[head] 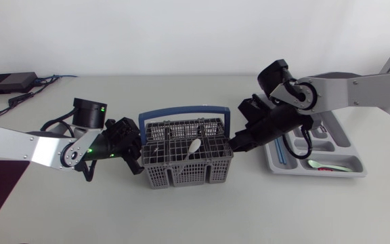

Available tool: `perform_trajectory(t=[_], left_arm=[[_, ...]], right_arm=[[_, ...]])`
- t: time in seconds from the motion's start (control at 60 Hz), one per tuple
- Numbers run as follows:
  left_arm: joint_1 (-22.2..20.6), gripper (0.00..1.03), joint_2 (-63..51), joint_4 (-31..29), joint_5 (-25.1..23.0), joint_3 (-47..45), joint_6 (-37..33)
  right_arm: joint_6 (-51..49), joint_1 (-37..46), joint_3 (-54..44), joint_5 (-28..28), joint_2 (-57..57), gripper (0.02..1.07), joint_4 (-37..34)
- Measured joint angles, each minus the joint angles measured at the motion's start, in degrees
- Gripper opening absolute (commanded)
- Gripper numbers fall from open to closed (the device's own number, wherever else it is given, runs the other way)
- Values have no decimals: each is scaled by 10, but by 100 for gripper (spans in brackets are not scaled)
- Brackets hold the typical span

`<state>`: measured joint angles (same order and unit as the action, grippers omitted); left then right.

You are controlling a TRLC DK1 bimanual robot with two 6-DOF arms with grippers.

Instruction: Unload the cutlery basket into the drawer organizer.

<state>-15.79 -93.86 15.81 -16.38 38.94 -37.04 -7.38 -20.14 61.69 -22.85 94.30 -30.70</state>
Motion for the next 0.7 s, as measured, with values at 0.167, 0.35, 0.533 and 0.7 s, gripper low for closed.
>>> perform_trajectory(t=[0.167,0.35,0.533,0.7], left_arm=[[-4,29,-23,2,0,23,9],[-4,29,-49,2,1,55,11],[3,30,-59,3,0,66,13],[21,30,-46,8,-8,62,19]], right_arm=[[13,1,0,18,0,8,18],[19,4,6,40,14,8,39],[21,9,13,49,22,9,52],[17,20,-17,47,-16,34,55]])
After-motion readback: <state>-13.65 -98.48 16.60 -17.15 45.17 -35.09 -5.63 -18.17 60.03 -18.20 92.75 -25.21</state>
